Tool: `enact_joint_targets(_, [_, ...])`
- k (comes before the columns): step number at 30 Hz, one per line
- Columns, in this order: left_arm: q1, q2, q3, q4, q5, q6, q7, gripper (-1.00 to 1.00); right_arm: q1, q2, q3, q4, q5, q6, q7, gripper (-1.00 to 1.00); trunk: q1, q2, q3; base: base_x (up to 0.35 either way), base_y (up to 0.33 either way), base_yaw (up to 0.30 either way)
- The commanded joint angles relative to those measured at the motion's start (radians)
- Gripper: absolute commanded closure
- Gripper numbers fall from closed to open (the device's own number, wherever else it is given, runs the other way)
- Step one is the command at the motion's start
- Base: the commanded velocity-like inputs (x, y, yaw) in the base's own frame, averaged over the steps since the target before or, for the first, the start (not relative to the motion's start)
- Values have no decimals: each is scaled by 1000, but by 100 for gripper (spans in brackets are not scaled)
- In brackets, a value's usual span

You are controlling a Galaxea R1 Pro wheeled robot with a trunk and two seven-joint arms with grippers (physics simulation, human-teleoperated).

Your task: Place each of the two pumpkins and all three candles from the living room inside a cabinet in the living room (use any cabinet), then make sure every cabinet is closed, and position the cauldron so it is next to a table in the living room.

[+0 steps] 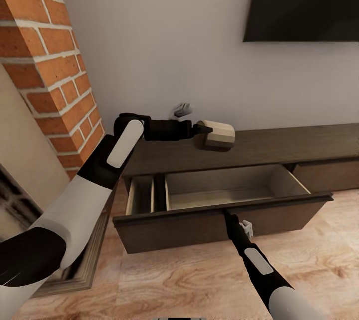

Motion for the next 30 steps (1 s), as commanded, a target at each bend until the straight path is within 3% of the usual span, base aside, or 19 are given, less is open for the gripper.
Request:
enact_joint_targets(1, [-1,0,0,0,-8,3,-9,100,0,0,53,23,-3,6,10,100,0,0,-1,-73,0,0])
enact_joint_targets(30, [-1,-1,0,0,-8,4,-9,100,1,0,55,23,-3,7,6,100,0,0,-1,-58,0,0])
